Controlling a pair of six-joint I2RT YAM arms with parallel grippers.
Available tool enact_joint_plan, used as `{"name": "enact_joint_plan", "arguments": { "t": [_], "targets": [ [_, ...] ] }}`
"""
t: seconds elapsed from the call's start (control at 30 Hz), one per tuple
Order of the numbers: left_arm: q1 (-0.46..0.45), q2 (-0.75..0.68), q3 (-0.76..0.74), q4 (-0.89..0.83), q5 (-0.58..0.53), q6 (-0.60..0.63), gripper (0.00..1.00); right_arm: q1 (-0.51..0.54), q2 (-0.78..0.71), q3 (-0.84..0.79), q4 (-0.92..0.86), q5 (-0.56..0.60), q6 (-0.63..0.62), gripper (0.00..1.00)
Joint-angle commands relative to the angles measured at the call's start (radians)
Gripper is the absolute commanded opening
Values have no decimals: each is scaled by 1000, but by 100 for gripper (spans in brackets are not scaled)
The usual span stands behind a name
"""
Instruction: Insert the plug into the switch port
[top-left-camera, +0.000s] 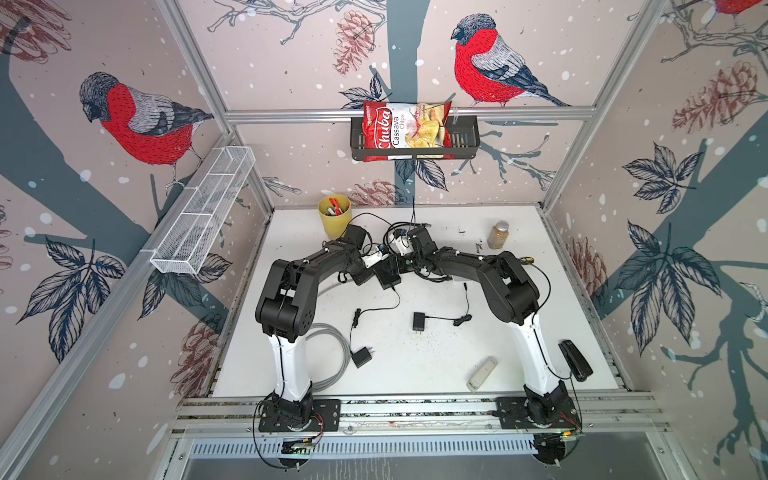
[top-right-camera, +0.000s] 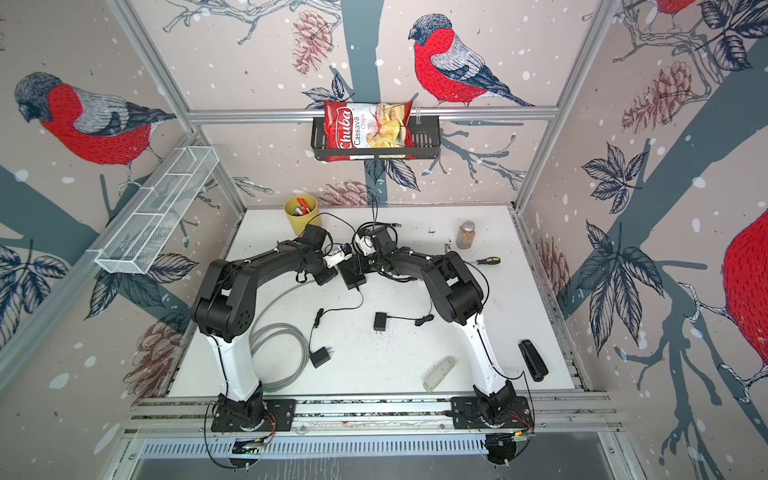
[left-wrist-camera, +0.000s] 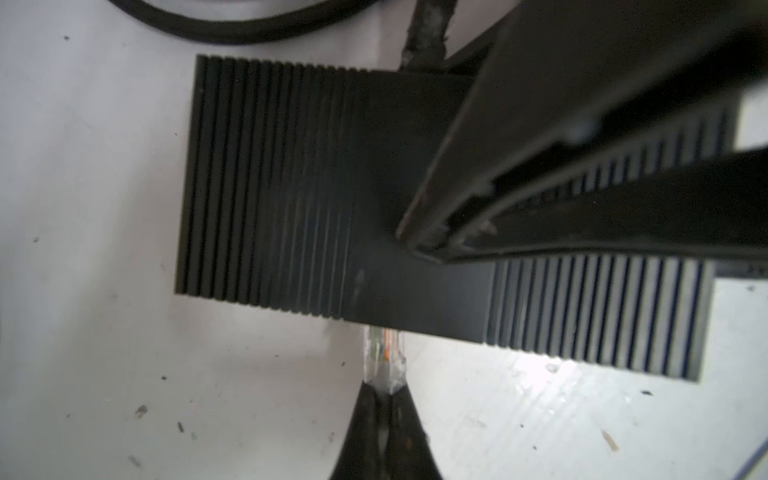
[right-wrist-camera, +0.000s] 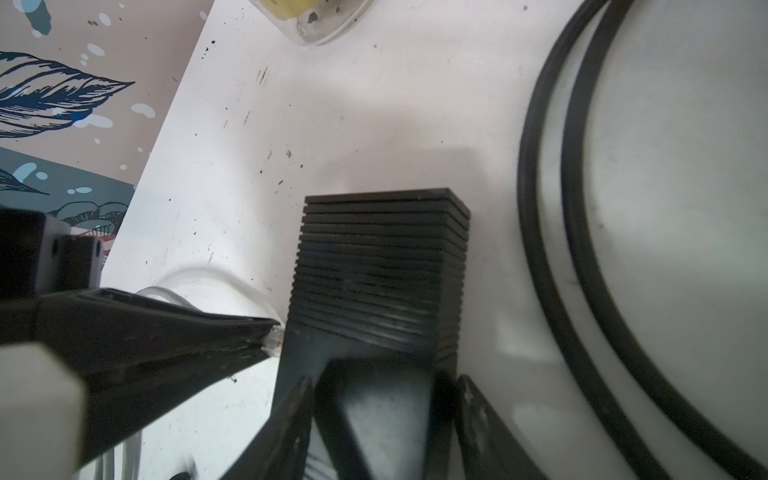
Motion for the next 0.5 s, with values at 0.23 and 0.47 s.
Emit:
{"name": "enact_joint_plan", "arguments": {
  "t": [0.23, 0.47],
  "targets": [
    [-28, 1, -8, 183, 137, 23, 0, 33, 0, -44, -11, -228, -10, 51],
    [-36, -10, -41, 245, 158, 48, 0, 35, -3, -68, 46, -296, -10, 51]
  ]
}}
